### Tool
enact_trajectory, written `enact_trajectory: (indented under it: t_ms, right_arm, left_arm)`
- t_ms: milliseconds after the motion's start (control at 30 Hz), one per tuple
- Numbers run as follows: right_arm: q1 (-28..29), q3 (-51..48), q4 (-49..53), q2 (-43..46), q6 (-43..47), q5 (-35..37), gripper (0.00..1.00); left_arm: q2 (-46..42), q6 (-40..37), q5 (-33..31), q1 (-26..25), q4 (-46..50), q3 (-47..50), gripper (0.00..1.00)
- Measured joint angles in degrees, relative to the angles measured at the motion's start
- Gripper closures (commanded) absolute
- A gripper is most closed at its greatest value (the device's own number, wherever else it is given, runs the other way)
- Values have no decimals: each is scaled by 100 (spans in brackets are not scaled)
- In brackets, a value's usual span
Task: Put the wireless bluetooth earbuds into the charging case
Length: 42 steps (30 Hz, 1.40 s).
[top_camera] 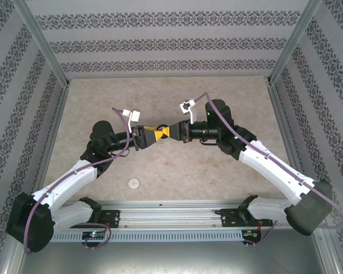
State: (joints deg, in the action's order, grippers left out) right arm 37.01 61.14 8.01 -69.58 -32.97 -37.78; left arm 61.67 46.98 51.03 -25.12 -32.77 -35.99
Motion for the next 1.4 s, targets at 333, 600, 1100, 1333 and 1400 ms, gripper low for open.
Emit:
enact_trajectory:
  t_ms: [333,600,1100,1333,1400]
  right_arm:
    - [0,0,59,0,0,201,88]
    - [0,0,59,-2,-2,254,89]
    - [0,0,98,-68,-2,262,89]
    - [-15,0,83,-79,0,254,85]
    - [-15,0,83,-81,0,249,81]
  left_arm:
    - [11,-7,0,-42,17,13,59]
    - [37,-7,2,-42,17,28,62]
    - [306,0,151,-42,-162,28,71]
    - [310,-4,173,-37,-186,26,94]
    - [302,-50,168,-37,-170,28,100]
